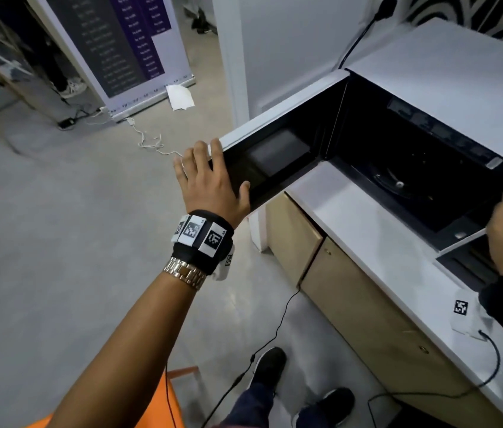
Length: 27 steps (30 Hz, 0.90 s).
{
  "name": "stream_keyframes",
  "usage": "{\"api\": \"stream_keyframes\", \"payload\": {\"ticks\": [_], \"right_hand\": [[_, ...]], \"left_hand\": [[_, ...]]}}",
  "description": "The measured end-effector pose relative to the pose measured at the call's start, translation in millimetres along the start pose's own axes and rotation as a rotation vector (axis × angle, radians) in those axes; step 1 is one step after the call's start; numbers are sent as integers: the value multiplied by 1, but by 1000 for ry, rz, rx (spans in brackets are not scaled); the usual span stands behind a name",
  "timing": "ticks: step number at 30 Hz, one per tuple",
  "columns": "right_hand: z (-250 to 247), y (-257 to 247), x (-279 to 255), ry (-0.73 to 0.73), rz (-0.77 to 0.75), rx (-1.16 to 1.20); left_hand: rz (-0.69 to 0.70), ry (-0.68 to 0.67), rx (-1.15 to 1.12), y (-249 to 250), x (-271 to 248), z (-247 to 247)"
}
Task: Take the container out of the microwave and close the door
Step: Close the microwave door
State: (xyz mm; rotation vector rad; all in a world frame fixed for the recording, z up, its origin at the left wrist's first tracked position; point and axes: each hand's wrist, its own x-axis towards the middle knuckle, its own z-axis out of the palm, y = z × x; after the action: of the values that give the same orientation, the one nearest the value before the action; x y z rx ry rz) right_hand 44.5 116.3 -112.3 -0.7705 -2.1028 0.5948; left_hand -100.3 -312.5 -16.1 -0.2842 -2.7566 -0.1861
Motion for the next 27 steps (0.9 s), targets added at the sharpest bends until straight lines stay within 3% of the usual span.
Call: {"api": "stream_keyframes", "payload": {"ticks": [3, 6, 16, 21, 27], "right_hand": [[-34, 26, 8, 31, -16, -141], [-47, -4, 3, 51, -80, -196], [-63, -26, -7, 99, -241, -322], [-72, -40, -9, 74, -224, -383], [-88, -49, -5, -20, -176, -407]], "left_hand": [[56, -8, -25, 7, -18, -3], [127, -15, -36, 13, -37, -8], [359, -1, -231, 48, -74, -25], [466, 8, -361, 78, -89, -26], [624, -89, -460, 125, -100, -22]]}}
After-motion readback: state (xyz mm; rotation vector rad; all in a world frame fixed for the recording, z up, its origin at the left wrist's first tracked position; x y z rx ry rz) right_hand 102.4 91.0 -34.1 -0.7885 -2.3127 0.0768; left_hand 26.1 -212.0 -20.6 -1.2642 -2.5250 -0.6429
